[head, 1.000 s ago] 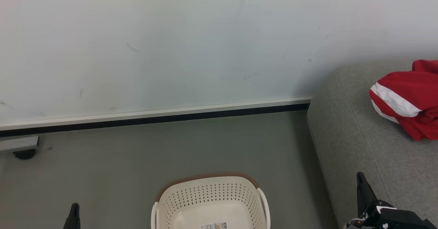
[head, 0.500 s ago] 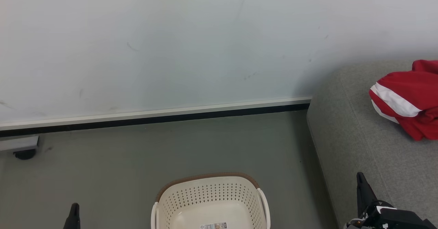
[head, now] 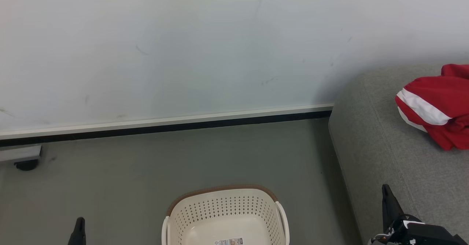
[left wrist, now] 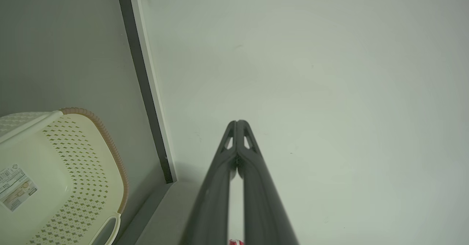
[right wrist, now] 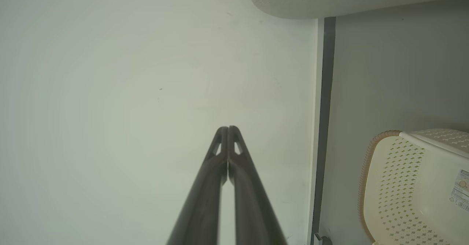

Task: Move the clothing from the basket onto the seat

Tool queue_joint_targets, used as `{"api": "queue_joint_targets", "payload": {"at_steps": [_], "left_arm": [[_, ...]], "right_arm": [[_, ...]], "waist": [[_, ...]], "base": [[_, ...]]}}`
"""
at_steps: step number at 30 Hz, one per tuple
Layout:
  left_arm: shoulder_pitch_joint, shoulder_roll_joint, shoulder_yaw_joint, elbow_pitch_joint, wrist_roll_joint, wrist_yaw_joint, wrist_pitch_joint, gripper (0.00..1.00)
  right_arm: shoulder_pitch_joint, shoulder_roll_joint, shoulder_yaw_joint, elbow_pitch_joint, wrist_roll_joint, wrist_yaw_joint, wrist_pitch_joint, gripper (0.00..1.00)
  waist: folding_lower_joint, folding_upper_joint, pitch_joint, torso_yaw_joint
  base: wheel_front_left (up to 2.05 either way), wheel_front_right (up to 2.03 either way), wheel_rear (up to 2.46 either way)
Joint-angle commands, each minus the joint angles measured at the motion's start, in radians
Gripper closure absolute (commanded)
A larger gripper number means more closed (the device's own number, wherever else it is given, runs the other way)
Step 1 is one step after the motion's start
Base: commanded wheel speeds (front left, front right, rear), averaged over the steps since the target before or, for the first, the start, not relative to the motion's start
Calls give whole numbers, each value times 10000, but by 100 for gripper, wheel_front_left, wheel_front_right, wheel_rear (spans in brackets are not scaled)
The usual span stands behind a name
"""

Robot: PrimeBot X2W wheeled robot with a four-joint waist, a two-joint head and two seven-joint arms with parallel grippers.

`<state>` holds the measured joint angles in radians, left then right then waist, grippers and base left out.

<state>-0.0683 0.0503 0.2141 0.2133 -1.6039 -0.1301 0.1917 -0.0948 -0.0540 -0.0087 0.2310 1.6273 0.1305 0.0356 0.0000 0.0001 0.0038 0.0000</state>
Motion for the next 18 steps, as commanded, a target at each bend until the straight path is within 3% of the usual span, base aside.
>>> {"api": "queue_joint_targets", "payload": {"at_steps": [1, 18], "left_arm": [[-89, -5, 22, 13, -105, -19, 4, 100], [-89, -5, 20, 12, -106, -20, 3, 100]], "right_arm": [[-81, 30, -5, 7, -25, 4, 31, 100], [-81, 38, -17, 6, -33, 4, 41, 100]], "waist": [[0, -1, 0, 0], [0, -1, 0, 0]], "base": [[0, 0, 0], [0, 0, 0]]}}
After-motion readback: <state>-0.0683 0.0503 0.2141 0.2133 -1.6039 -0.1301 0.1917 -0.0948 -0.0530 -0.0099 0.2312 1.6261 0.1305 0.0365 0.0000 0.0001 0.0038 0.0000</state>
